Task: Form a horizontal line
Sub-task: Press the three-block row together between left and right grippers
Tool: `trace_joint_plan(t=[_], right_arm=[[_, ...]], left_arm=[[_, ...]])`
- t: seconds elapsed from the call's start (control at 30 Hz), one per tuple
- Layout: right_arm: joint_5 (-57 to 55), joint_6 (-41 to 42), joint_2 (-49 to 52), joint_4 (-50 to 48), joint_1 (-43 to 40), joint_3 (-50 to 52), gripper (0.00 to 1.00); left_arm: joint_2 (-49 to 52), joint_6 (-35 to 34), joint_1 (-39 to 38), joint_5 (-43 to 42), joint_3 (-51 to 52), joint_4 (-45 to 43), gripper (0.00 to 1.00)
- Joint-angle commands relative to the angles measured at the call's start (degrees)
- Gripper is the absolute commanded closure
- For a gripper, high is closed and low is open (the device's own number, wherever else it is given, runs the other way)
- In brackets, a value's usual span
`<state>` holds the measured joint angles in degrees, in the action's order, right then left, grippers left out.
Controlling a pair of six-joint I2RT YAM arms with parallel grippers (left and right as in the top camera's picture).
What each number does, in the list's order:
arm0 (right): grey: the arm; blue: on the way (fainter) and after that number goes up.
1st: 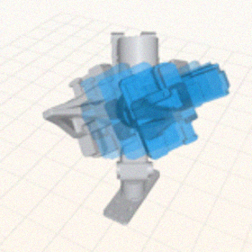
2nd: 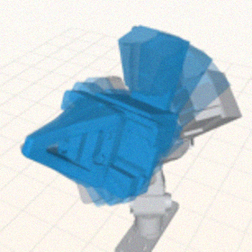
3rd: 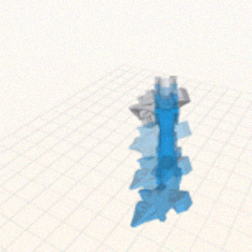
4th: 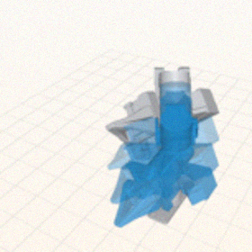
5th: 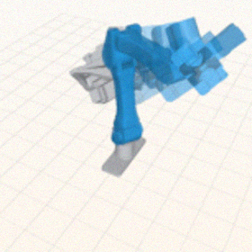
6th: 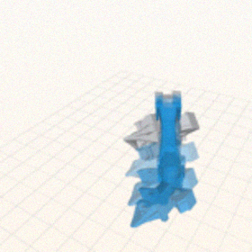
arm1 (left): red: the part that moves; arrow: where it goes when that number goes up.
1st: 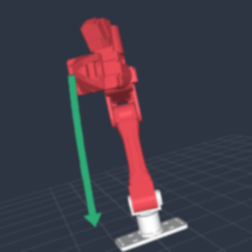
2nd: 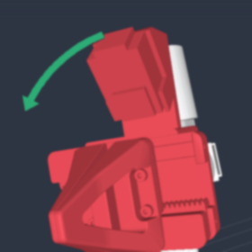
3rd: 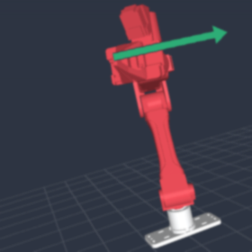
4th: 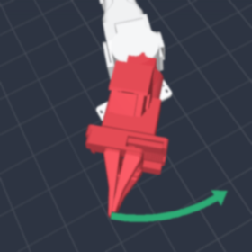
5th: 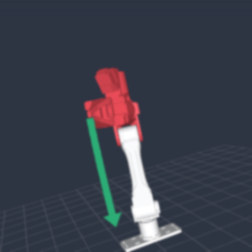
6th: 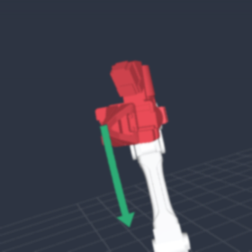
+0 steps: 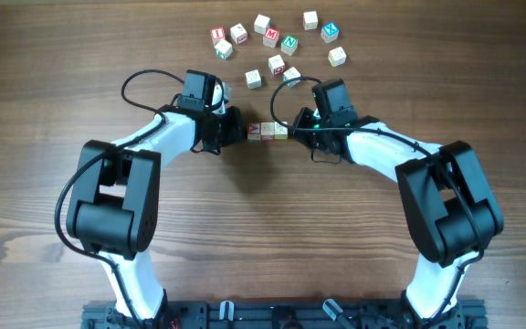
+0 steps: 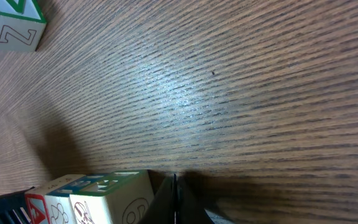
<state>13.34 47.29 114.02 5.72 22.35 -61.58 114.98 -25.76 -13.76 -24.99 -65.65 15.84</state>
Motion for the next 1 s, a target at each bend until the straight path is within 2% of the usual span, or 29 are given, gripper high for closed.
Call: trace_joint_plan(t=[0.0,0.97], right_arm=[[-5.42,-0.81,5.01,3.32,-0.72,3.91,0.96],[-5.18,-0.83,5.01,3.26,-0.72,3.91,0.96]], left_arm=[[3.17,-0.17,-0.28,1.84,1.16,0.87,0.96],[3.17,-0.61,-1.62,1.86,1.16,-0.24,0.96]])
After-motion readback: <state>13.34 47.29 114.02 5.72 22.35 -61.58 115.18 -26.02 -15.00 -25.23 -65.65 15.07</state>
